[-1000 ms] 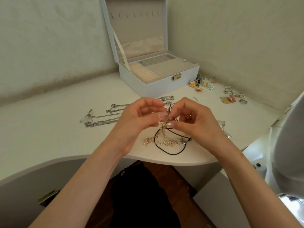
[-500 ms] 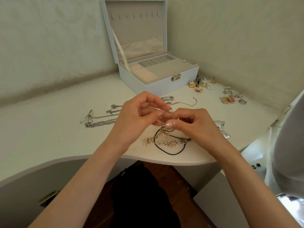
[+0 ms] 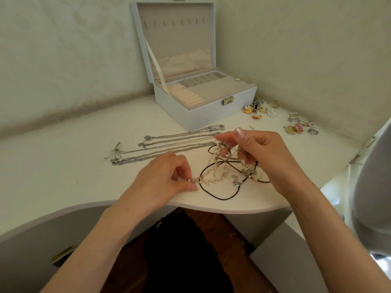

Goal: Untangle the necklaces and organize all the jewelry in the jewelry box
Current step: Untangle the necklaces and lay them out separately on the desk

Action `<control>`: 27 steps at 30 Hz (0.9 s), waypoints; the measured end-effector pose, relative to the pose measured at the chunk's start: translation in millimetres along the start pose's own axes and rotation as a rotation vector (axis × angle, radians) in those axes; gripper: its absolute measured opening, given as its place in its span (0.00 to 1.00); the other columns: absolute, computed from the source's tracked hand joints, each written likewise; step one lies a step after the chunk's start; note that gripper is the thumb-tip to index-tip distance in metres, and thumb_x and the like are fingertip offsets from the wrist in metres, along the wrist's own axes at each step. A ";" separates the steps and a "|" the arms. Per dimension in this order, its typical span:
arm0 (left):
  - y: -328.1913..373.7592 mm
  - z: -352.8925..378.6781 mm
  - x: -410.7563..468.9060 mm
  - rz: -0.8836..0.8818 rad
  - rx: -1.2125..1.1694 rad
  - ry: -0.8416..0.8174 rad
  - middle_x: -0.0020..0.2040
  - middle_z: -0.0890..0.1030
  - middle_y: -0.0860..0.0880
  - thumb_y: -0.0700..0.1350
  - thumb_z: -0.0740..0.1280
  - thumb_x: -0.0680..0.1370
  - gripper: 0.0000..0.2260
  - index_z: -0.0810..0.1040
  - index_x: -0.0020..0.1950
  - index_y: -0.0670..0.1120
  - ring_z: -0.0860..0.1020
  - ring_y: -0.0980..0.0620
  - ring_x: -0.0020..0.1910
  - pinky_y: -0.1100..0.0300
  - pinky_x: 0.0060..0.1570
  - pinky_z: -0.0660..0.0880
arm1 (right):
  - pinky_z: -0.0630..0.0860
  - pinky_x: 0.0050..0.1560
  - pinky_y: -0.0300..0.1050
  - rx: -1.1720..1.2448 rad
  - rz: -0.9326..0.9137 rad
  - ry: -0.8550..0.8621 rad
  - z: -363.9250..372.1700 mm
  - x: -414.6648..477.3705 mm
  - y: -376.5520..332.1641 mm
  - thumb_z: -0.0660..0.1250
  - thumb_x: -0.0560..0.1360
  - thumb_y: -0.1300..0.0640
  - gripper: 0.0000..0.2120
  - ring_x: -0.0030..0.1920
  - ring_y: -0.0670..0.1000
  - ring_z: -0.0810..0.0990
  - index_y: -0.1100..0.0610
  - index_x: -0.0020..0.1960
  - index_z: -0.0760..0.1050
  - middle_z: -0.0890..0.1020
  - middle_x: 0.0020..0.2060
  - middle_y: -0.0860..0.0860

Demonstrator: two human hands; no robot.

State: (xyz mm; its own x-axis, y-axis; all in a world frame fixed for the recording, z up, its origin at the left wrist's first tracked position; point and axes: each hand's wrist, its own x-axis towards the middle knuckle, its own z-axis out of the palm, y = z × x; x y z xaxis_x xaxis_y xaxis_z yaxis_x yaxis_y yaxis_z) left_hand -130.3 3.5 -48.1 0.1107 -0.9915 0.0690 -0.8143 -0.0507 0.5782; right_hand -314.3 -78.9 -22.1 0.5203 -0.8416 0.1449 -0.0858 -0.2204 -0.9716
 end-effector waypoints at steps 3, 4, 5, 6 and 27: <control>-1.3 -2.2 -1.3 0.043 -0.113 0.063 0.41 0.75 0.55 0.48 0.71 0.72 0.06 0.75 0.40 0.49 0.72 0.62 0.38 0.66 0.38 0.64 | 0.65 0.30 0.31 0.014 -0.007 0.011 -3.8 -0.7 0.6 0.62 0.67 0.40 0.19 0.29 0.47 0.66 0.48 0.49 0.83 0.84 0.37 0.48; -0.8 -4.5 -0.9 0.047 -0.189 0.101 0.39 0.77 0.55 0.47 0.70 0.72 0.06 0.74 0.41 0.49 0.73 0.63 0.37 0.67 0.37 0.64 | 0.65 0.30 0.31 0.013 -0.009 0.011 -5.0 -1.2 0.9 0.63 0.67 0.40 0.19 0.30 0.47 0.67 0.48 0.49 0.83 0.84 0.37 0.48; -0.4 -7.5 -0.8 0.053 -0.277 0.145 0.38 0.79 0.55 0.46 0.70 0.72 0.06 0.74 0.41 0.50 0.74 0.63 0.37 0.68 0.38 0.66 | 0.66 0.30 0.31 0.012 -0.010 0.009 -6.3 -1.5 1.6 0.64 0.66 0.40 0.19 0.30 0.47 0.67 0.49 0.50 0.83 0.84 0.37 0.48; -0.2 -10.4 -0.6 0.058 -0.363 0.193 0.37 0.80 0.54 0.45 0.70 0.72 0.06 0.73 0.40 0.50 0.75 0.62 0.36 0.66 0.39 0.69 | 0.66 0.30 0.32 0.015 -0.009 0.008 -7.3 -1.9 2.4 0.64 0.66 0.41 0.18 0.30 0.47 0.67 0.49 0.50 0.83 0.84 0.37 0.48; -23.0 -11.6 -23.3 0.032 0.272 0.308 0.44 0.71 0.59 0.42 0.67 0.72 0.08 0.73 0.46 0.54 0.67 0.59 0.42 0.72 0.38 0.60 | 0.75 0.42 0.30 -0.023 0.018 -0.028 -10.3 -8.2 12.0 0.68 0.64 0.49 0.18 0.44 0.37 0.82 0.50 0.53 0.81 0.86 0.43 0.45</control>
State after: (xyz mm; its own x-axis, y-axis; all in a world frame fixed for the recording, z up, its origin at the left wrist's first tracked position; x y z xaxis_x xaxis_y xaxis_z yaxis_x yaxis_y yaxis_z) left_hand -107.6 29.1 -53.5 0.2147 -0.9128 0.3473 -0.9366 -0.0916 0.3383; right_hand -328.2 -79.7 -33.0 0.5421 -0.8315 0.1216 -0.1150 -0.2168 -0.9694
